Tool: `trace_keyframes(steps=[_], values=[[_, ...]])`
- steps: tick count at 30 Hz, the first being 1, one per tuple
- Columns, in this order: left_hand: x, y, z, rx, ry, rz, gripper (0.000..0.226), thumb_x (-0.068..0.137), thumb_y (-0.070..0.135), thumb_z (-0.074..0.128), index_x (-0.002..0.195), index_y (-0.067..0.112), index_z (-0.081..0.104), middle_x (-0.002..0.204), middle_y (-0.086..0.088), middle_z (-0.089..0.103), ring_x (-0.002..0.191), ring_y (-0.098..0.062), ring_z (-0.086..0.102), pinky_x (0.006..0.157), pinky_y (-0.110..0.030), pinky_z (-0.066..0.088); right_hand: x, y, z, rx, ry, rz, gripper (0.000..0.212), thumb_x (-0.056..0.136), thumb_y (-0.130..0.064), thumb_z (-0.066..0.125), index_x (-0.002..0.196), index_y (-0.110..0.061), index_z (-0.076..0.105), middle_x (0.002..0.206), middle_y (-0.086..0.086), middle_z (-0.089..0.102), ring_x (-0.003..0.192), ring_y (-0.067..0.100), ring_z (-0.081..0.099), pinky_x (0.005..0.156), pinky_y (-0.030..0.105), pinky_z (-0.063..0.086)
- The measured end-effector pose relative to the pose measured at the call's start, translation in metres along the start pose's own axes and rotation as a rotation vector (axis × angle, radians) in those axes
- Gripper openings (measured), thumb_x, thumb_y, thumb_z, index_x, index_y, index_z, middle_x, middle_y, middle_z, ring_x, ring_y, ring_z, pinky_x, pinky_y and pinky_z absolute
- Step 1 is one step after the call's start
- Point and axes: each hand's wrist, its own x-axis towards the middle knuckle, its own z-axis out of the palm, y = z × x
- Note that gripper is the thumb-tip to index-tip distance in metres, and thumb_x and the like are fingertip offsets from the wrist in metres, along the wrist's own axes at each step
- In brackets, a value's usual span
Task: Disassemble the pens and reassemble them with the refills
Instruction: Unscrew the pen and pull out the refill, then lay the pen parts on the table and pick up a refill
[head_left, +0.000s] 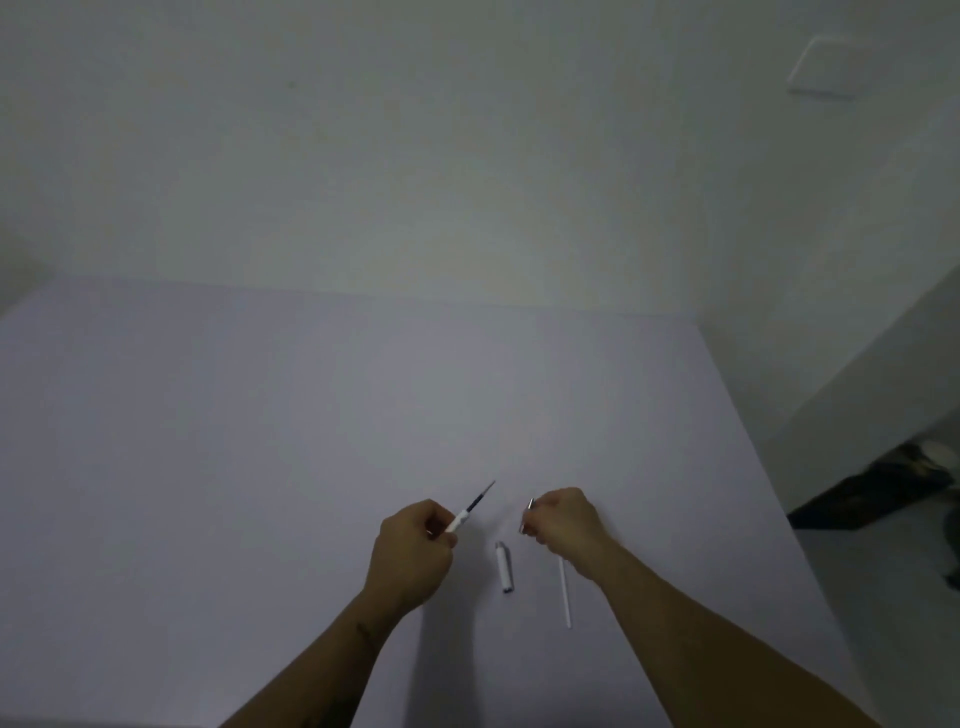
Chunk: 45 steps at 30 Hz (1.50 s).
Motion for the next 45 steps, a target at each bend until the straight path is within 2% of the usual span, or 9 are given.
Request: trace_keyframes(steps=[4, 11, 17, 21, 25, 29, 35, 41, 45], values=[[0.001, -0.005, 0.004, 0.006, -0.009, -0.037, 0.010, 0.083, 0.014, 0.070, 0.078, 0.022, 0.065, 0.079, 0.002, 0.068, 0.070, -0.018, 0.065, 0.068, -0.035, 0.058, 0.004, 0.012, 0.009, -0.443, -0.021, -0.091, 0.019, 0.079, -0.021, 0.066, 0.069, -0.005, 0.066, 0.073, 0.012, 0.068, 0.071, 0.027, 0.069, 0.055, 0.028, 0.047], [0.005, -0.009, 0.009, 0.007, -0.032, -0.033, 0.012, 0.082, 0.013, 0.070, 0.079, 0.022, 0.063, 0.077, 0.002, 0.065, 0.069, -0.016, 0.063, 0.060, -0.025, 0.050, 0.006, 0.014, 0.027, -0.637, 0.089, -0.159, 0.015, 0.085, -0.031, 0.062, 0.083, -0.016, 0.059, 0.099, 0.010, 0.066, 0.089, 0.031, 0.067, 0.062, 0.028, 0.042], [0.006, -0.014, 0.004, 0.012, -0.044, -0.037, 0.010, 0.082, 0.013, 0.069, 0.080, 0.021, 0.063, 0.077, 0.001, 0.065, 0.068, -0.020, 0.063, 0.058, -0.026, 0.049, 0.003, 0.013, 0.029, -0.552, 0.119, -0.119, 0.035, 0.085, -0.022, 0.063, 0.059, -0.017, 0.039, 0.066, -0.004, 0.049, 0.067, 0.022, 0.058, 0.049, 0.021, 0.034], [0.006, -0.016, 0.001, 0.016, -0.062, -0.027, 0.012, 0.082, 0.014, 0.069, 0.078, 0.023, 0.062, 0.076, 0.001, 0.065, 0.069, -0.021, 0.064, 0.060, -0.031, 0.052, -0.001, 0.006, 0.027, -0.490, 0.120, -0.124, 0.019, 0.086, -0.022, 0.061, 0.072, -0.011, 0.057, 0.074, 0.002, 0.058, 0.067, 0.022, 0.057, 0.052, 0.024, 0.041], [0.006, -0.017, -0.003, 0.025, -0.057, -0.001, 0.017, 0.082, 0.015, 0.070, 0.075, 0.026, 0.060, 0.075, 0.002, 0.065, 0.069, -0.019, 0.063, 0.066, -0.034, 0.056, -0.013, -0.009, 0.036, -0.080, 0.049, -0.161, 0.012, 0.084, -0.017, 0.066, 0.092, -0.016, 0.075, 0.091, 0.005, 0.074, 0.081, 0.020, 0.069, 0.076, 0.032, 0.058], [0.006, -0.014, -0.004, 0.026, -0.065, 0.062, 0.025, 0.080, 0.014, 0.074, 0.072, 0.030, 0.057, 0.071, 0.004, 0.064, 0.065, -0.015, 0.060, 0.063, -0.027, 0.054, -0.031, -0.029, 0.049, 0.318, -0.097, -0.053, 0.014, 0.084, -0.014, 0.066, 0.079, -0.023, 0.075, 0.072, -0.002, 0.070, 0.060, 0.012, 0.058, 0.050, 0.019, 0.047], [0.006, -0.009, -0.005, 0.023, -0.100, 0.101, 0.023, 0.078, 0.013, 0.075, 0.072, 0.028, 0.058, 0.069, 0.003, 0.062, 0.061, -0.013, 0.057, 0.057, -0.022, 0.046, -0.042, -0.039, 0.045, 0.581, -0.033, 0.048, 0.009, 0.087, -0.011, 0.065, 0.084, -0.011, 0.073, 0.076, 0.005, 0.069, 0.062, 0.015, 0.056, 0.051, 0.025, 0.044], [0.003, 0.001, 0.006, 0.018, -0.161, 0.118, 0.016, 0.080, 0.011, 0.071, 0.075, 0.023, 0.061, 0.073, 0.000, 0.063, 0.061, -0.013, 0.055, 0.056, -0.023, 0.044, -0.030, -0.032, -0.010, 0.645, 0.173, 0.008, 0.013, 0.090, -0.010, 0.063, 0.080, -0.011, 0.069, 0.069, 0.004, 0.071, 0.053, 0.010, 0.059, 0.050, 0.023, 0.045], [0.001, 0.009, 0.018, 0.004, -0.186, 0.133, 0.014, 0.081, 0.011, 0.068, 0.075, 0.022, 0.061, 0.071, 0.001, 0.062, 0.059, -0.012, 0.053, 0.056, -0.025, 0.045, -0.025, 0.001, -0.041, 0.322, 0.243, 0.006, 0.012, 0.085, -0.007, 0.064, 0.078, -0.011, 0.073, 0.076, 0.012, 0.072, 0.063, 0.019, 0.065, 0.060, 0.031, 0.054]])
